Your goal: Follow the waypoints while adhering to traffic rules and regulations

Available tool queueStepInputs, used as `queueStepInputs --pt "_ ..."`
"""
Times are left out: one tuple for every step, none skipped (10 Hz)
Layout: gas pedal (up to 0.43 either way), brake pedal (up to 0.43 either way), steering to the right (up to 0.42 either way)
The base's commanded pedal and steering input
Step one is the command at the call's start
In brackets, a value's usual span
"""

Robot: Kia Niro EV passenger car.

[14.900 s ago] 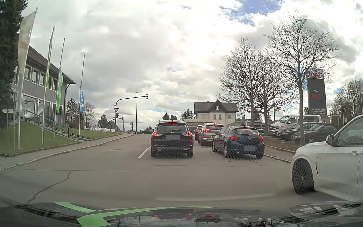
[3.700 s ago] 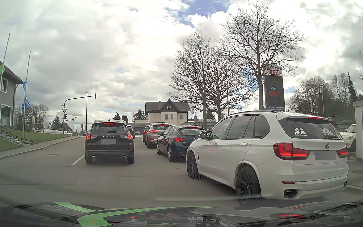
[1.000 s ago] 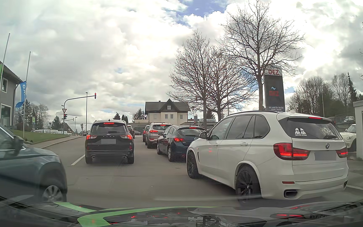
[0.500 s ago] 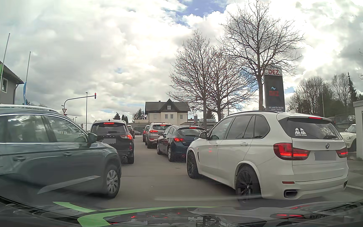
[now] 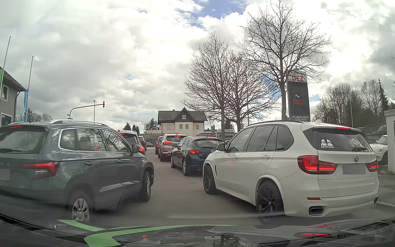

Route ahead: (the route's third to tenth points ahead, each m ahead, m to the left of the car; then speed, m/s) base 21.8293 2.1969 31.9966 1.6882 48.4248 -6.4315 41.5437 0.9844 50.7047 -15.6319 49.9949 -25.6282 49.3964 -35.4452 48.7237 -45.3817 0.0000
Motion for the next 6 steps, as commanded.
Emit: queueStepInputs --pt "0.0 0.287 0.572" --pt "0.0 0.287 0.571" --pt "0.0 0.287 0.571" --pt "0.0 0.287 0.571" --pt "0.0 0.287 0.572" --pt "0.0 0.287 0.571"
